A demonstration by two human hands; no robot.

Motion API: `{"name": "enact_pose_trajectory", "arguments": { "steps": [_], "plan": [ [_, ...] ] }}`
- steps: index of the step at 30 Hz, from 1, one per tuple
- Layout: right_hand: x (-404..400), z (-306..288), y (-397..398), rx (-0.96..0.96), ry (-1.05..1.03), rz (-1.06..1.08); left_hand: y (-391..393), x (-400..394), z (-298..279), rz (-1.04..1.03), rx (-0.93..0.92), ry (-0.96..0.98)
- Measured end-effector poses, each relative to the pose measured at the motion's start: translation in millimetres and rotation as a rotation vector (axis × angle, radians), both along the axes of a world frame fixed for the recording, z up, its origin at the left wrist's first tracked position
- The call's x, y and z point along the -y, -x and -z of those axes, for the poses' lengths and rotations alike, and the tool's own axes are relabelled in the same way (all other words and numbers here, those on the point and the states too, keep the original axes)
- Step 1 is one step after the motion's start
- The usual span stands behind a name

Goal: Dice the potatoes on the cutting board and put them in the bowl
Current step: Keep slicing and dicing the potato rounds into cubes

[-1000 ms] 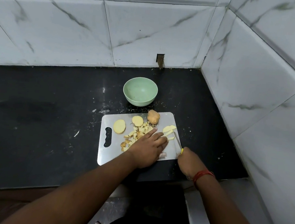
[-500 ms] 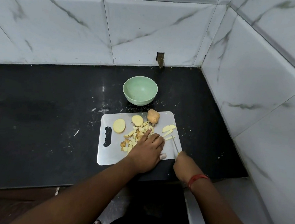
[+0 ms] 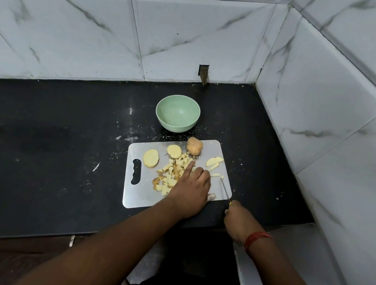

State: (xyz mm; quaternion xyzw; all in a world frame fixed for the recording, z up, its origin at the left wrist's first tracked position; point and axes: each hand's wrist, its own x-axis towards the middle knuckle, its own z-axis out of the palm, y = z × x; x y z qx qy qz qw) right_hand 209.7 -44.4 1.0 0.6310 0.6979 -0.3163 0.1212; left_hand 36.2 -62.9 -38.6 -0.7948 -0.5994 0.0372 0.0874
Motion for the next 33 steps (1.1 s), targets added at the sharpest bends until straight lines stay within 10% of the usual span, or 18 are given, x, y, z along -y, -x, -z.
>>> {"name": "enact_pose_trajectory", "arguments": {
  "steps": [33],
  "plan": [
    [1.5,-5.5,18.4,-0.026,-0.060,-0.026,-3.5,2.3,-12.7,-0.068,-0.028,0.104]
  ]
}}
